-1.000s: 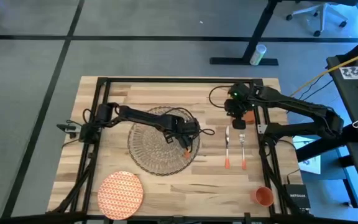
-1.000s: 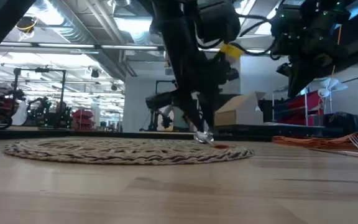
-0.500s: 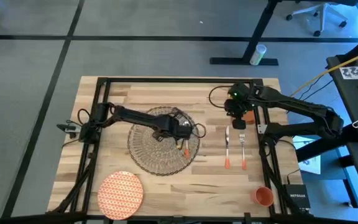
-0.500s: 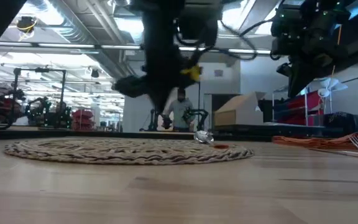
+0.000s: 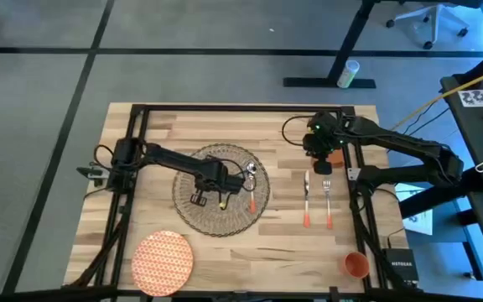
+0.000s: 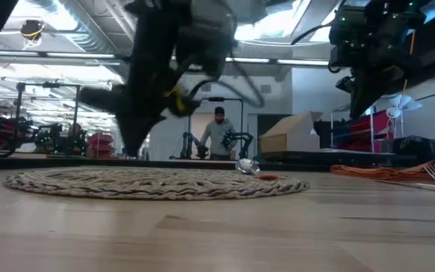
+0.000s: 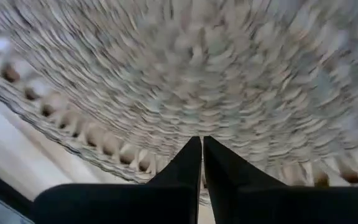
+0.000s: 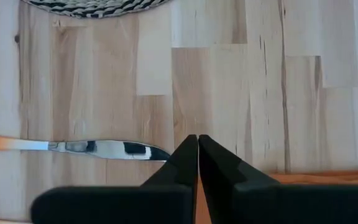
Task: Set table place
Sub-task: Adjust the brown woven placemat to the center of the table
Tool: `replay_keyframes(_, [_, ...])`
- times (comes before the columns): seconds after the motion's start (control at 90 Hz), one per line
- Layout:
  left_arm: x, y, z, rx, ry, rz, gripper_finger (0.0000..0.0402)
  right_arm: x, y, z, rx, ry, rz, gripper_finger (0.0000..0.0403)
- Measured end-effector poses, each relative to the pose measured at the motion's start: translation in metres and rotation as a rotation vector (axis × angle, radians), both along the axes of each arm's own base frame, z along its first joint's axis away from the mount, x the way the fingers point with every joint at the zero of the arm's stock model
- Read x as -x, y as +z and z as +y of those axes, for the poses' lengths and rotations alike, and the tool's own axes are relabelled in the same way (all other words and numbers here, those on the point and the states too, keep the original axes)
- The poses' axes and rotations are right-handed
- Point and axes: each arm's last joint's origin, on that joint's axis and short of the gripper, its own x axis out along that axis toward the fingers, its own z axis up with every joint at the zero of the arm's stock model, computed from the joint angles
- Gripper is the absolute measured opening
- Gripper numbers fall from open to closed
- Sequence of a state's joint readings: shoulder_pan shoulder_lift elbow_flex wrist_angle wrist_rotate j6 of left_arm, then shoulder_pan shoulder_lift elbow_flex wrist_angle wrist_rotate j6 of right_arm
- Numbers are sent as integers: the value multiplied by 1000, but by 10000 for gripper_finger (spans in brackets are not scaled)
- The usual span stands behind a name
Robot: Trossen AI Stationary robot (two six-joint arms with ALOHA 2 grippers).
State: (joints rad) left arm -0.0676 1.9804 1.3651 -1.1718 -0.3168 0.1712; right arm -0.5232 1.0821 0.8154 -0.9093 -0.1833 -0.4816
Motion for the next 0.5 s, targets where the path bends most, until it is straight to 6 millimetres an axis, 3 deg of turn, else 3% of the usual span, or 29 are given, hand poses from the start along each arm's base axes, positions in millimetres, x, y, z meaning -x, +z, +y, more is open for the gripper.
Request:
replay_keyframes(0.156, [6,-19,0,-5,6,-37,0,0,0,0,0,0,1,1])
replay_keyframes(0.5, [-9,-21,-2,-1,39,-212,0,0,0,0,-3,-2,2,1])
